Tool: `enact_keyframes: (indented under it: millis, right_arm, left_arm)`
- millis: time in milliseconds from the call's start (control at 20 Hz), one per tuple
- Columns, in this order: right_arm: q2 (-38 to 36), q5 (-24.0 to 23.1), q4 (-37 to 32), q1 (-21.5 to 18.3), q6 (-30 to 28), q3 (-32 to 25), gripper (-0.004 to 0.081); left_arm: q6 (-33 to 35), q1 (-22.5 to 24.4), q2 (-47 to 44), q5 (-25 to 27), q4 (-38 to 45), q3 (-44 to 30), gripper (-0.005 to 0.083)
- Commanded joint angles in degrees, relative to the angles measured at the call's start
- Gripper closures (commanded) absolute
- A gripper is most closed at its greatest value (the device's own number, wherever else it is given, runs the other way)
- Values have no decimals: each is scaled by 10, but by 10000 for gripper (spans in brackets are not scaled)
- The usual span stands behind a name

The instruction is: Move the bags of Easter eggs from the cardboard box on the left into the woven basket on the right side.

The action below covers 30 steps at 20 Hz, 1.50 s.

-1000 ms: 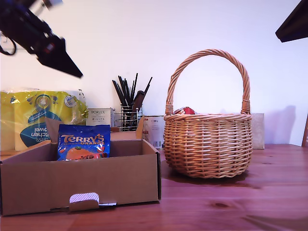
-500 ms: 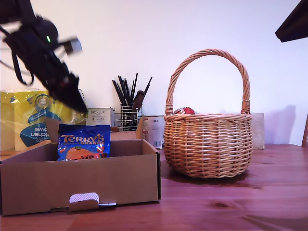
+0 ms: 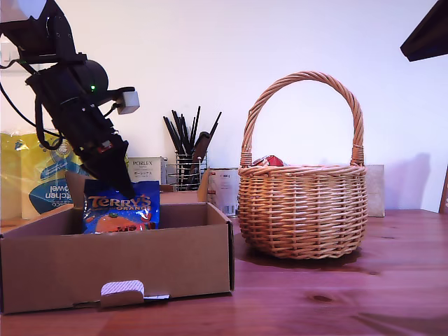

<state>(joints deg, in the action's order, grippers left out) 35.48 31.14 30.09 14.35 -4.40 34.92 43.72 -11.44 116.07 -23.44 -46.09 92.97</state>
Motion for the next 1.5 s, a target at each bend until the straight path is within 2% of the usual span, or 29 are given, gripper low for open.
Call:
enact_keyframes:
  millis: [0, 350, 550, 850, 1000, 1300, 1450]
  right_arm:
    - [-1, 4, -3, 3, -2, 7, 717]
    - [-1, 4, -2, 3, -1, 8, 717]
    - [-1, 4, -2, 3, -1, 9, 717]
    - [-1, 4, 0, 3, 1, 12, 717]
    - [-1, 4, 2, 3, 2, 12, 717]
    - [-2, 4, 2, 3, 16, 12, 716]
    - [-2, 4, 2, 3, 16, 12, 717]
  left_arm:
    - [3, -6, 10, 2, -21, -5, 345]
    - [-17, -52, 8, 6, -98, -3, 338]
    - [-33, -109, 5, 73, -129, -3, 232]
    - [-49, -168, -28, 125, -143, -2, 232]
    - [-55, -180, -54, 125, -181, -3, 233]
    - [-136, -186, -84, 124, -257, -3, 243]
    - [-140, -188, -84, 123, -253, -17, 285]
